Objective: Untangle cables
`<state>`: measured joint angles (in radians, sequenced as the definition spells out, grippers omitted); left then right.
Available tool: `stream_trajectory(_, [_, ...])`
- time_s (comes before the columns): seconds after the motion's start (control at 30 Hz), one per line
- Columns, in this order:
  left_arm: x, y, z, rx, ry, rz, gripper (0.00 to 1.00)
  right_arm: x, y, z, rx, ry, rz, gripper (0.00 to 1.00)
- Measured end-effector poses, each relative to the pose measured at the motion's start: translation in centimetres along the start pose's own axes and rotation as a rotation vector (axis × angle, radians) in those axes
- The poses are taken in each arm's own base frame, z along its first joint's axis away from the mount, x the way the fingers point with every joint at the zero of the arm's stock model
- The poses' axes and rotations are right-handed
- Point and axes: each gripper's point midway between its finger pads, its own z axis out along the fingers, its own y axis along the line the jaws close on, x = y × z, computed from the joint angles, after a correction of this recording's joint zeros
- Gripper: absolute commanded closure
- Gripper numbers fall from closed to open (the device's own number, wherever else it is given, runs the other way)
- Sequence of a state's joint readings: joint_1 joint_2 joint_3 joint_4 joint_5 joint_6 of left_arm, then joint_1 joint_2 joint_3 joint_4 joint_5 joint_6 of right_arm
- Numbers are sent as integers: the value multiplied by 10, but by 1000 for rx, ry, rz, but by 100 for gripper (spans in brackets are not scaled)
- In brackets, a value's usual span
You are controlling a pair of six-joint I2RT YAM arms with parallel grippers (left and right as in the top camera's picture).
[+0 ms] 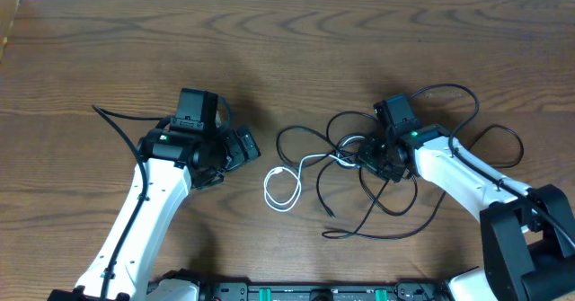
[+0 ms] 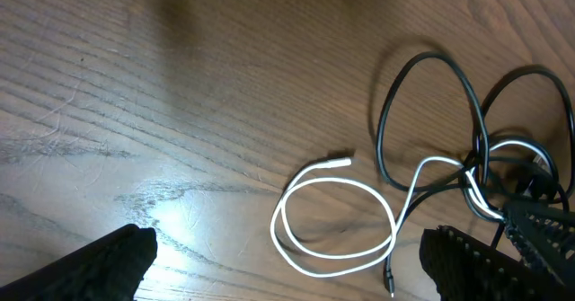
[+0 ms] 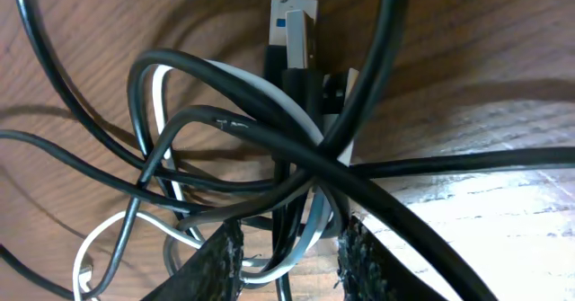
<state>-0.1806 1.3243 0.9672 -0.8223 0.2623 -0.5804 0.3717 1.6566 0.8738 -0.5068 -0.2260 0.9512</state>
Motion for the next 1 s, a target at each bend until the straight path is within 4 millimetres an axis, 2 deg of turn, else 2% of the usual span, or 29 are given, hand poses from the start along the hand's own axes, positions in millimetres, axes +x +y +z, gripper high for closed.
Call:
stream_trajectory(0.07, [0, 0, 0, 1, 0, 0, 1, -1, -1, 0, 4, -5, 15, 77])
stream_trajectory(0.17, [0, 0, 0, 0, 0, 0, 1, 0, -4, 0, 20, -5, 38, 99])
stream_trajectory(0.43, [0, 0, 0, 0, 0, 0, 1, -3, -8, -6, 8, 10, -10, 99])
stream_trajectory(0.6, [0, 0, 0, 0, 0, 0, 1, 1, 15, -33, -117, -2, -210, 99])
stream_trajectory(0.7, [0, 0, 0, 1, 0, 0, 1, 11, 35, -53, -234, 0, -378, 99])
stream_trajectory(0.77, [0, 0, 0, 1, 0, 0, 1, 25, 50, -70, -341, 16, -563, 99])
stream_trajectory(0.87, [0, 0, 0, 0, 0, 0, 1, 48, 57, -80, -425, 61, -753, 99])
stream_trajectory(1.0, [0, 0, 0, 1, 0, 0, 1, 76, 55, -81, -474, 129, -949, 99])
